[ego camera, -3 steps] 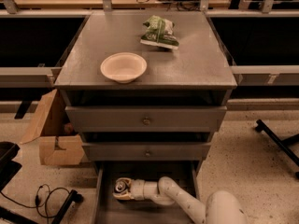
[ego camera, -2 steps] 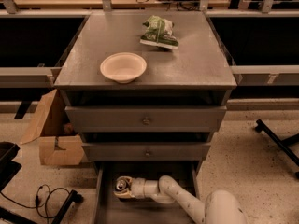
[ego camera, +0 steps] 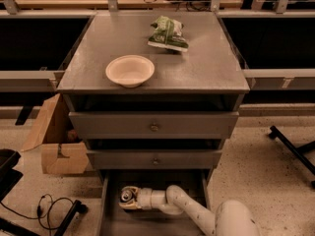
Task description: Place pepsi can into bottom drawer
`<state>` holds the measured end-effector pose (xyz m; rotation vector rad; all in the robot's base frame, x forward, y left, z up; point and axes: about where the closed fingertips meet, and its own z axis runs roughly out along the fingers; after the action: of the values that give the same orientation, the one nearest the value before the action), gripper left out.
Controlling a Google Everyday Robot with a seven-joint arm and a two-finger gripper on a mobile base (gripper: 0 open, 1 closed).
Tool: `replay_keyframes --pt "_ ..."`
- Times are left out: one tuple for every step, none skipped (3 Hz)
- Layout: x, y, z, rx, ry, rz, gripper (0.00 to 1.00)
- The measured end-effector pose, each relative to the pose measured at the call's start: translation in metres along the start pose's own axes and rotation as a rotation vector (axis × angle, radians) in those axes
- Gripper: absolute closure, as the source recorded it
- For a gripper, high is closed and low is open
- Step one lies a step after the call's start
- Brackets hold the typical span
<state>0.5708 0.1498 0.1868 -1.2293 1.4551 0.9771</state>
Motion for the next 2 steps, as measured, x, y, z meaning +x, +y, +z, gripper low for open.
replay_keyframes --pt "0.0 0.0 0.0 0.0 0.0 0.0 0.12" --pt "0.0 0.0001 0.0 0.0 0.0 0.0 0.0"
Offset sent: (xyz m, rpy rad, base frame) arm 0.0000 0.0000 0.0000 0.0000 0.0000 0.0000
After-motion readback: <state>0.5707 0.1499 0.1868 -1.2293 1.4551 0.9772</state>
